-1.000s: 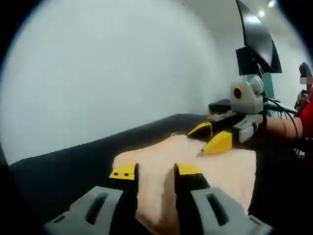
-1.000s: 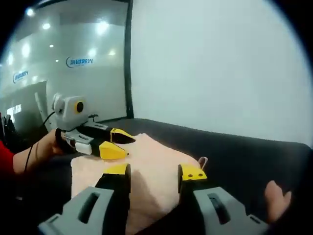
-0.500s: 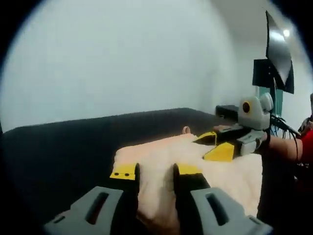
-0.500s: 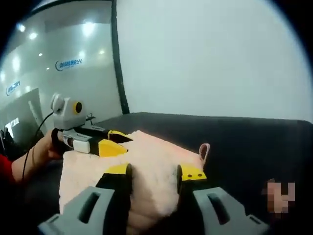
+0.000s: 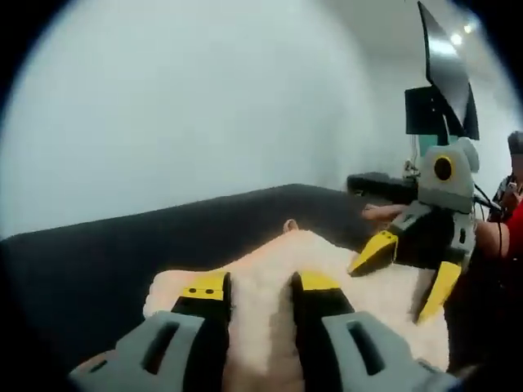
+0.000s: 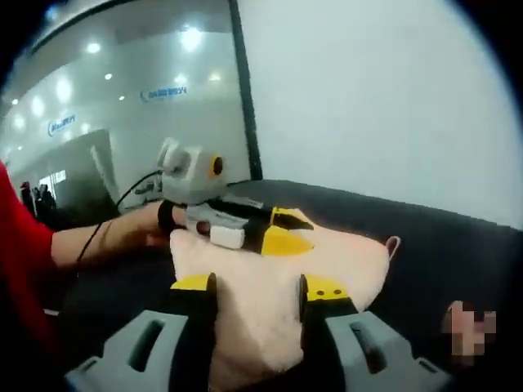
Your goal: Fold the towel on the table until its edges align and the towel forms a compact rectangular stack.
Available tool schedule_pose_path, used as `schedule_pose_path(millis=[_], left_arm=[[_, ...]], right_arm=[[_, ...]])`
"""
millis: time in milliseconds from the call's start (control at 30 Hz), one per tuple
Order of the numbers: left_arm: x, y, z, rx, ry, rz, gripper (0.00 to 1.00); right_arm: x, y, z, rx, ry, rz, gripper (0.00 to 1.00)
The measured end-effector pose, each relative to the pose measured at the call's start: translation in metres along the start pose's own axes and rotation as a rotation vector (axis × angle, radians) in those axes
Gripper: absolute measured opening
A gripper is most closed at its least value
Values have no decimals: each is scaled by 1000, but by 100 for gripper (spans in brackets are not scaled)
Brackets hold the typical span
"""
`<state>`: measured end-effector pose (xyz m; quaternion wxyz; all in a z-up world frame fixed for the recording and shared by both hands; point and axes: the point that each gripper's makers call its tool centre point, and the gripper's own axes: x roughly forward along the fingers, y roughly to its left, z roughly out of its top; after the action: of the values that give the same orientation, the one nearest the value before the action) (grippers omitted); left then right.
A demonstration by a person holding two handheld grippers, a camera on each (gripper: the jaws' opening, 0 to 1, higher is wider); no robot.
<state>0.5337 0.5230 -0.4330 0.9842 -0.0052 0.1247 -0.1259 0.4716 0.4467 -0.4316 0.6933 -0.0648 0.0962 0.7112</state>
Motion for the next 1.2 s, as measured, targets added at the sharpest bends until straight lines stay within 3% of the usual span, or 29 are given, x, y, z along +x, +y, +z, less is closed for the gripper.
schedule_pose_path(millis=[100, 200, 267, 333, 400, 433, 500, 567, 633, 700, 867, 933, 967, 1067, 1200], left_arm=[[-4, -16, -3, 1, 8, -1, 30], [-7, -13, -1, 18, 6, -7, 31], [-14, -10, 7, 92, -10, -19, 33], [-31, -13, 23, 142, -69, -40, 35], [-48, -23, 42, 142, -147, -101, 34], [-64, -38, 48, 144, -184, -176, 34], [-75, -51, 50, 146, -201, -243, 35], [-77, -60, 41, 181, -165, -293, 36], [-74, -60, 30, 236, -118, -292, 38], [-74, -61, 23, 218, -97, -312, 39], [-76, -57, 2, 211, -19, -336, 40], [-75, -53, -18, 236, 57, -322, 40], [-74, -55, -21, 205, 59, -332, 39], [-72, -54, -21, 169, 56, -337, 38], [-74, -57, -14, 163, 73, -298, 37]], right_arm=[[-1, 4, -3, -41, -14, -4, 37], [-4, 5, 1, -33, -20, -9, 37], [-10, 4, 12, -56, -52, -9, 37], [-15, -1, 22, -27, -95, -7, 36], [-21, -8, 27, -17, -108, -4, 31], [-23, -9, 26, -22, -113, 0, 28], [-23, -7, 25, -10, -110, 36, 28], [-24, -2, 19, -19, -85, 70, 31], [-27, -7, 16, -28, -78, 66, 33], [-30, -9, 22, 39, -111, 90, 32], [-26, -3, 14, 21, -78, 112, 33], [-22, 1, 6, 20, -52, 119, 33], [-21, 2, 2, 9, -36, 112, 32], [-20, 2, -1, 12, -15, 104, 32], [-28, 0, 13, 18, -22, 86, 29]])
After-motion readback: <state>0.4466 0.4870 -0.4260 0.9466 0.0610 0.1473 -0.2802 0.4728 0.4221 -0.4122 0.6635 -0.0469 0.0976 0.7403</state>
